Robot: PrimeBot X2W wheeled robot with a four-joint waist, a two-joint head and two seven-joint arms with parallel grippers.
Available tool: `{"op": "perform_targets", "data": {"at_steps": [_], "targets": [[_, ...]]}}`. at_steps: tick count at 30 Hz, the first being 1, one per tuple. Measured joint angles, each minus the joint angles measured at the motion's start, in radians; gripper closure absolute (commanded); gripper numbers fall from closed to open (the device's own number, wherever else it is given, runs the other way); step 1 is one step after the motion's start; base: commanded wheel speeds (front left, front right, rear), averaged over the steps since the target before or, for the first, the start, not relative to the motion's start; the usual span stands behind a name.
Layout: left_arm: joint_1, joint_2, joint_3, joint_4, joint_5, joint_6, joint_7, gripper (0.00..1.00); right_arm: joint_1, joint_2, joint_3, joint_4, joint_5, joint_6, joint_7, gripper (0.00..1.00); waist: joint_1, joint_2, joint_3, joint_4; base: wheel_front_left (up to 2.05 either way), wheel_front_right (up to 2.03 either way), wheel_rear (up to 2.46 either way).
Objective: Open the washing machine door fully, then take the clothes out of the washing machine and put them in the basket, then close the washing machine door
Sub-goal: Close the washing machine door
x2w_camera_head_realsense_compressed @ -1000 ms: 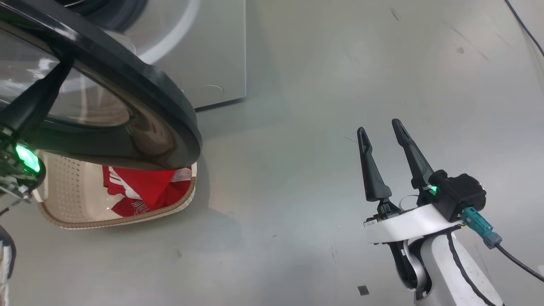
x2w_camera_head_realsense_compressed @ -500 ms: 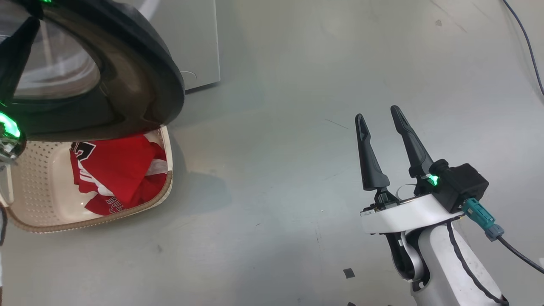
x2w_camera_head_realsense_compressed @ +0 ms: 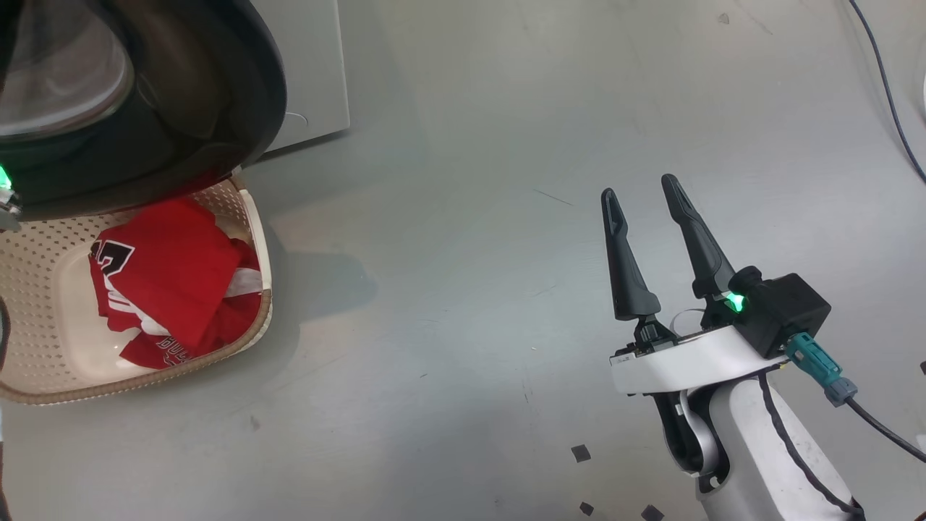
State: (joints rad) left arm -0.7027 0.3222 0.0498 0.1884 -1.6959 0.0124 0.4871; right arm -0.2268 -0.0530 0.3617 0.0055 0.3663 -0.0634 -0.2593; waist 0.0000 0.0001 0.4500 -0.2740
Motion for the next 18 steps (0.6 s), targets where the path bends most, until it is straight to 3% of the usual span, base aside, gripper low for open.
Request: {"op": "perform_targets", "data": {"at_steps": [8, 18], "targets": [[-0.047, -0.023, -0.001, 0.045, 0.043, -0.019, -0.049, 1.00, -0.013, 0.000, 0.001, 0.001, 0.000, -0.001, 0.000, 0.00, 0.0000, 0.0000, 0.005, -0.002, 0.00, 0.00, 0.00], [-0.046, -0.088, -0.009, 0.094, 0.021, -0.092, -0.057, 1.00, -0.013, 0.001, -0.023, 0.010, -0.014, -0.001, 0.000, 0.00, 0.0000, 0.0000, -0.010, 0.031, 0.00, 0.00, 0.00]]}}
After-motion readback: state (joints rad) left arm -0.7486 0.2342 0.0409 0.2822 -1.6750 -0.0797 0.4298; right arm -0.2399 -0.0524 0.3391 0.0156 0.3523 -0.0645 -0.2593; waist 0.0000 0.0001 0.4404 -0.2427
